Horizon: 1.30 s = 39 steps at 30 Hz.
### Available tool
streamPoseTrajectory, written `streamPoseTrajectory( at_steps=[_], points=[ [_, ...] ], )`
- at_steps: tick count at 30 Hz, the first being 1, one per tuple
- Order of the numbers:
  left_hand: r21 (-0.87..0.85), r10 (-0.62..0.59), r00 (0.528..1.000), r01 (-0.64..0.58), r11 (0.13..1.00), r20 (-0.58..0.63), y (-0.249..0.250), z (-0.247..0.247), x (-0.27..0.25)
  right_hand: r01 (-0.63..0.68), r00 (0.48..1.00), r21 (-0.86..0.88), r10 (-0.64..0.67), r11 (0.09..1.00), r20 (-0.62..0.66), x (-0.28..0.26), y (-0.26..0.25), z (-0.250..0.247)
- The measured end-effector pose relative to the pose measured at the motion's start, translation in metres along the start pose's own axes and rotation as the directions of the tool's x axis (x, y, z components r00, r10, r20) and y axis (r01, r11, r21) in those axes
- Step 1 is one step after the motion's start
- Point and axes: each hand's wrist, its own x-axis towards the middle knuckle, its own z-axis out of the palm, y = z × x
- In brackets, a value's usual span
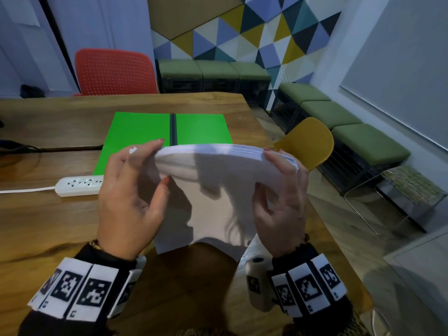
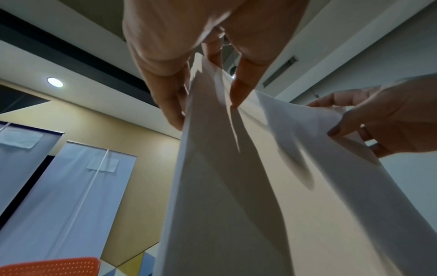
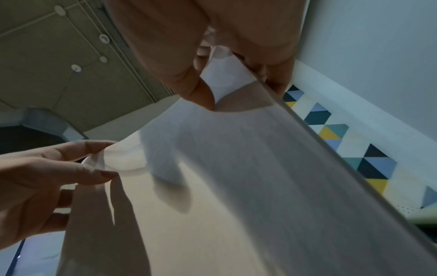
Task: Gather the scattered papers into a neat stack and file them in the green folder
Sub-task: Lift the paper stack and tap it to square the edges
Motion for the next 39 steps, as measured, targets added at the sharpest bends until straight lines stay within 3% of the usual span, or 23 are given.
streamPoseTrajectory(
  at_steps=[6,8,10,12,13,14,16,18,21,24,26,27,33,35,39],
  points=[
    [-0.058,-0.014,0.999,0.017,0.998,0.041,0.002,0.0,0.0,-0.005,1.0,0.036,0.006,0.999,-0.019,-0.003,-0.004,0.0],
    [-0.172,-0.103,0.993,0.113,0.979,0.065,-0.001,0.0,-0.002,-0.068,0.997,0.149,0.072,0.986,-0.023,-0.005,-0.002,0.0],
    [-0.348,-0.219,0.97,0.241,0.906,0.104,-0.004,0.0,-0.003,-0.172,0.983,0.33,0.183,0.928,-0.005,-0.007,0.001,-0.003],
    [-0.509,-0.351,0.901,0.434,0.743,0.256,-0.002,-0.002,-0.004,-0.276,0.958,0.47,0.282,0.839,0.058,-0.008,0.008,-0.003],
    [-0.567,-0.368,0.865,0.502,0.654,0.342,-0.003,0.0,-0.006,-0.318,0.945,0.506,0.309,0.802,0.104,-0.009,0.011,-0.003],
    [-0.583,-0.34,0.857,0.514,0.629,0.388,-0.005,0.002,-0.007,-0.337,0.941,0.501,0.31,0.797,0.138,-0.009,0.014,-0.001],
    [-0.538,-0.268,0.89,0.44,0.719,0.369,-0.01,0.007,-0.01,-0.308,0.951,0.438,0.263,0.844,0.162,-0.009,0.015,0.005],
    [-0.488,-0.237,0.935,0.341,0.803,0.264,-0.009,0.009,-0.01,-0.262,0.965,0.436,0.225,0.861,0.137,-0.01,0.013,0.008],
    [-0.496,-0.241,0.949,0.313,0.81,0.205,-0.014,0.011,-0.012,-0.215,0.976,0.443,0.203,0.87,0.074,-0.012,0.019,0.006],
    [-0.551,-0.325,0.867,0.492,0.674,0.377,-0.025,0.008,-0.028,-0.27,0.963,0.429,0.232,0.862,0.139,-0.027,0.035,0.006],
    [-0.501,-0.379,0.8,0.591,0.632,0.465,-0.034,0.014,-0.044,-0.342,0.936,0.41,0.267,0.846,0.23,-0.04,0.045,0.01],
    [-0.466,-0.402,0.789,0.604,0.647,0.464,-0.037,0.018,-0.051,-0.368,0.924,0.387,0.283,0.845,0.258,-0.046,0.049,0.013],
    [-0.421,-0.426,0.83,0.551,0.72,0.359,-0.037,0.028,-0.053,-0.34,0.937,0.327,0.287,0.882,0.2,-0.052,0.052,0.02],
    [-0.429,-0.409,0.818,0.565,0.705,0.405,-0.043,0.027,-0.056,-0.366,0.926,0.323,0.307,0.873,0.221,-0.057,0.055,0.021],
    [-0.318,-0.436,0.753,0.623,0.715,0.494,-0.061,0.034,-0.075,-0.483,0.851,0.203,0.402,0.852,0.339,-0.075,0.074,0.029]
  ],
)
